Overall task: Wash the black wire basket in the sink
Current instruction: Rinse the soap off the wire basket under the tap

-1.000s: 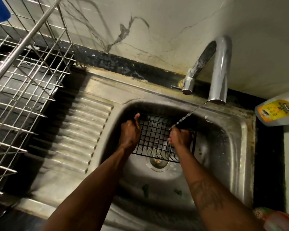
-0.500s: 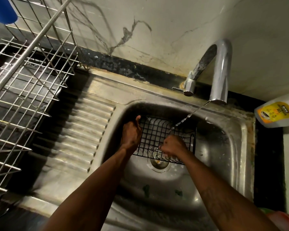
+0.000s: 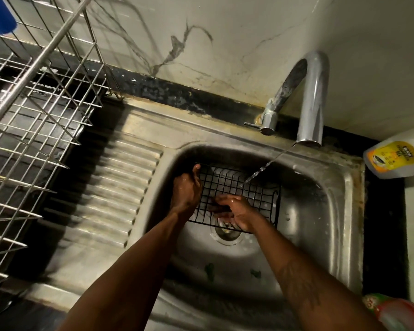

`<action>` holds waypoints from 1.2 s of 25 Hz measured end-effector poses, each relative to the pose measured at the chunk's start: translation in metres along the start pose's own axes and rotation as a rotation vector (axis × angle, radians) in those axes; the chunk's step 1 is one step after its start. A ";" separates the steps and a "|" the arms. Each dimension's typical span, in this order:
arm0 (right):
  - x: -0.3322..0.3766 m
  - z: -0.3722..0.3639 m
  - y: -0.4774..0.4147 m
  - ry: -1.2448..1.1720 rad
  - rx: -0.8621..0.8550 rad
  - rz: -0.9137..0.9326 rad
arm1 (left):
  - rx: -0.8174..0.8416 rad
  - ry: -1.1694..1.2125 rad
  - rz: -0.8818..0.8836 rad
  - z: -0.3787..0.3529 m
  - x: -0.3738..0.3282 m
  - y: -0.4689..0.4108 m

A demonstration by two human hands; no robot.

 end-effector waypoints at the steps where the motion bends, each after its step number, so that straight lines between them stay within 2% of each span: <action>1: 0.006 0.012 -0.004 0.077 -0.024 -0.009 | -0.022 0.005 0.017 0.003 -0.001 0.004; 2: 0.013 0.027 -0.011 0.133 -0.117 0.017 | -0.046 0.007 0.021 0.004 -0.002 0.004; 4: 0.029 0.052 -0.015 0.160 -0.355 0.185 | -0.030 0.024 0.022 0.003 -0.002 0.004; 6: 0.037 0.059 -0.008 0.508 -0.532 0.341 | -0.006 0.013 0.026 0.002 -0.006 0.004; 7: 0.036 0.058 0.000 0.690 -0.595 0.370 | -0.004 0.007 0.023 0.001 -0.006 0.002; 9: 0.021 0.054 0.000 0.752 -0.685 0.286 | 0.012 -0.006 0.026 -0.001 -0.002 -0.001; 11: 0.007 0.047 -0.004 0.699 -0.617 0.107 | 0.027 -0.026 0.056 -0.002 0.000 0.001; 12: -0.001 0.046 -0.005 0.702 -0.499 0.024 | 0.027 -0.045 0.065 -0.001 0.000 0.001; 14: -0.005 0.047 -0.002 0.917 -0.180 -0.056 | 0.021 -0.060 0.069 -0.001 -0.001 0.000; 15: -0.002 0.048 0.001 0.953 -0.072 -0.079 | 0.026 -0.049 0.071 -0.001 -0.001 0.001; 16: 0.003 0.048 0.002 0.873 -0.015 -0.069 | 0.029 -0.036 0.073 -0.001 -0.001 0.003; 17: 0.012 0.048 0.002 0.666 -0.032 -0.051 | 0.028 -0.021 0.075 0.000 -0.002 0.003; 19: 0.028 0.051 -0.009 0.220 -0.255 0.010 | 0.036 0.006 0.065 0.002 -0.001 0.002; 21: 0.039 0.052 -0.021 -0.062 -0.355 0.056 | 0.032 -0.001 0.059 0.004 -0.002 0.005; 26: 0.012 0.031 -0.014 -0.297 -0.133 0.009 | -0.018 0.015 0.034 0.007 -0.002 0.007; 28: 0.000 0.024 -0.005 -0.196 -0.046 -0.012 | -0.017 -0.008 0.025 0.006 -0.004 0.005; 30: 0.005 0.027 -0.003 -0.062 -0.029 -0.014 | -0.003 -0.006 0.040 0.007 -0.004 0.006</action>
Point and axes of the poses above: each hand's wrist, its own y-axis away from the middle knuckle, its own z-axis out of the back of the hand, x = y × z, the point moved 3 cm from there along -y, towards the middle knuckle, and after that the axes turned 12 degrees about z, right-handed, at the moved point
